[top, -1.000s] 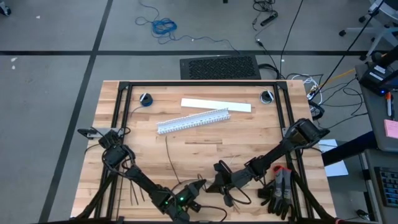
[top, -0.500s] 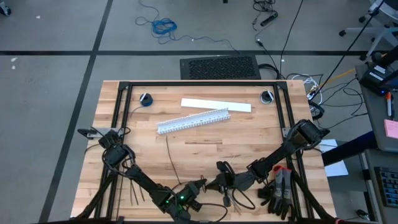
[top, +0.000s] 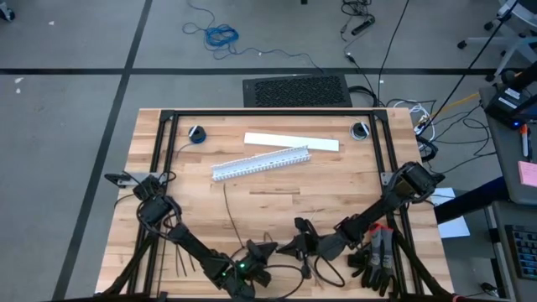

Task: Ziptie cables
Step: Wrap the colored loose cables with the black zip tie

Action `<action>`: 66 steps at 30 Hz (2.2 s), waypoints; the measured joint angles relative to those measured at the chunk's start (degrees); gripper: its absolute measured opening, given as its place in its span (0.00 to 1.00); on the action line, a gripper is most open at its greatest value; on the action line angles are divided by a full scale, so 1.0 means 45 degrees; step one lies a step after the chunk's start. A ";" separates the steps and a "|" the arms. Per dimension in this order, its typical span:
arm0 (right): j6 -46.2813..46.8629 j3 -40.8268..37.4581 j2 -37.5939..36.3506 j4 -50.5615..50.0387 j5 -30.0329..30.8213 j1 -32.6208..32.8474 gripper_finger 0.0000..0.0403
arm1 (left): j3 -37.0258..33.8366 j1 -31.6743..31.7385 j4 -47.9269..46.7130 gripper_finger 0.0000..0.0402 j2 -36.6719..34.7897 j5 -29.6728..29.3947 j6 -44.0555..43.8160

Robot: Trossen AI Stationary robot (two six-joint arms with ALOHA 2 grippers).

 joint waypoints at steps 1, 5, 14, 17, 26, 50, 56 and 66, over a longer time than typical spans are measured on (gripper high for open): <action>-0.0023 0.0000 0.0000 -0.0011 0.0126 0.0020 0.00 | -0.0013 -0.0057 -0.0039 0.04 -0.0049 -0.0035 -0.0394; -0.0025 0.0000 0.0000 -0.0054 0.0196 0.0021 0.00 | -0.0035 -0.0171 -0.0124 0.04 -0.0161 -0.0001 -0.1317; -0.0006 -0.0015 0.0000 -0.0086 0.0321 -0.0009 0.00 | -0.0030 0.0021 -0.0080 0.04 -0.0255 0.1759 -0.1654; -0.0115 -0.0019 0.0000 0.0072 0.0580 -0.0040 0.00 | -0.0001 0.0140 -0.0230 0.04 -0.0238 0.2024 -0.1679; -0.0572 -0.0019 -0.0076 0.0496 0.1498 -0.0336 0.00 | 0.0033 0.0155 -0.0697 0.01 -0.0228 0.2117 -0.1733; 0.0165 -0.0005 -0.1188 -0.2503 0.4282 0.0967 0.00 | -0.0030 0.0432 -0.0759 0.11 -0.0270 0.1903 -0.3621; 0.0500 0.0000 -0.1409 -0.2390 0.2758 0.1337 0.12 | -0.0015 0.0509 -0.0632 0.13 -0.0291 0.2112 -0.2989; 0.0660 -0.0010 -0.1399 -0.2646 0.1076 0.0381 0.54 | -0.0015 0.0340 0.0742 0.13 -0.0296 0.2507 -0.1173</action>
